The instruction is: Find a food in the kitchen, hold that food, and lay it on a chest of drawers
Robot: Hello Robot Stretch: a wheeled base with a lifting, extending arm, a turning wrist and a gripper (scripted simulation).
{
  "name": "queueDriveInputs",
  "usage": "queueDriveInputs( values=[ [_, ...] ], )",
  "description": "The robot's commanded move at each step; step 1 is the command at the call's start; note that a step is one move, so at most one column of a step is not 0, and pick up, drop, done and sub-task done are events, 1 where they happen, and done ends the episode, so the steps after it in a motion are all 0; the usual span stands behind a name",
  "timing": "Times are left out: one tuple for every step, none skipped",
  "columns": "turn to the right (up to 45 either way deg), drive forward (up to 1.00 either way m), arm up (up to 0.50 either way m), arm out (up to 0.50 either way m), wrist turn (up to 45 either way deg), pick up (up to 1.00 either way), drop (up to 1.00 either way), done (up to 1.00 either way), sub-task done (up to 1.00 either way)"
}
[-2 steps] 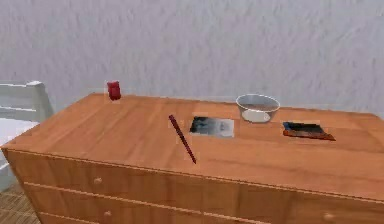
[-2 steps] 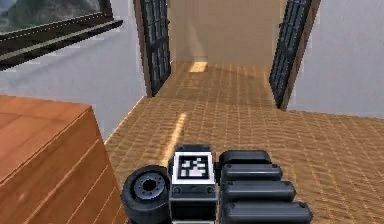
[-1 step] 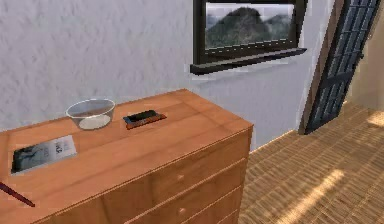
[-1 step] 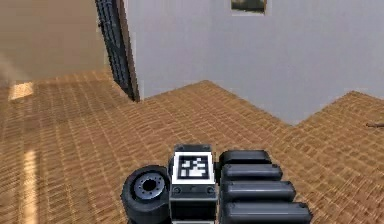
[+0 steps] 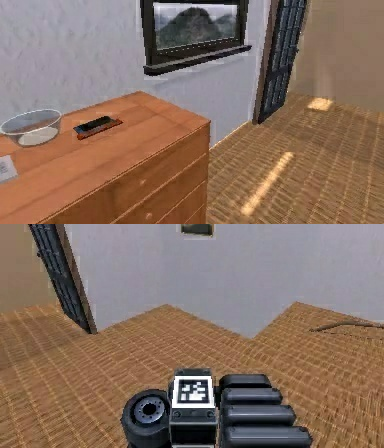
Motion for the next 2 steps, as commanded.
queueDriveInputs(
  values=[
    [-45.0,0.0,0.0,0.0,0.0,0.0,0.0,0.0,0.0],
    [-18.0,0.0,0.0,0.0,0.0,0.0,0.0,0.0,0.0]
  ],
)
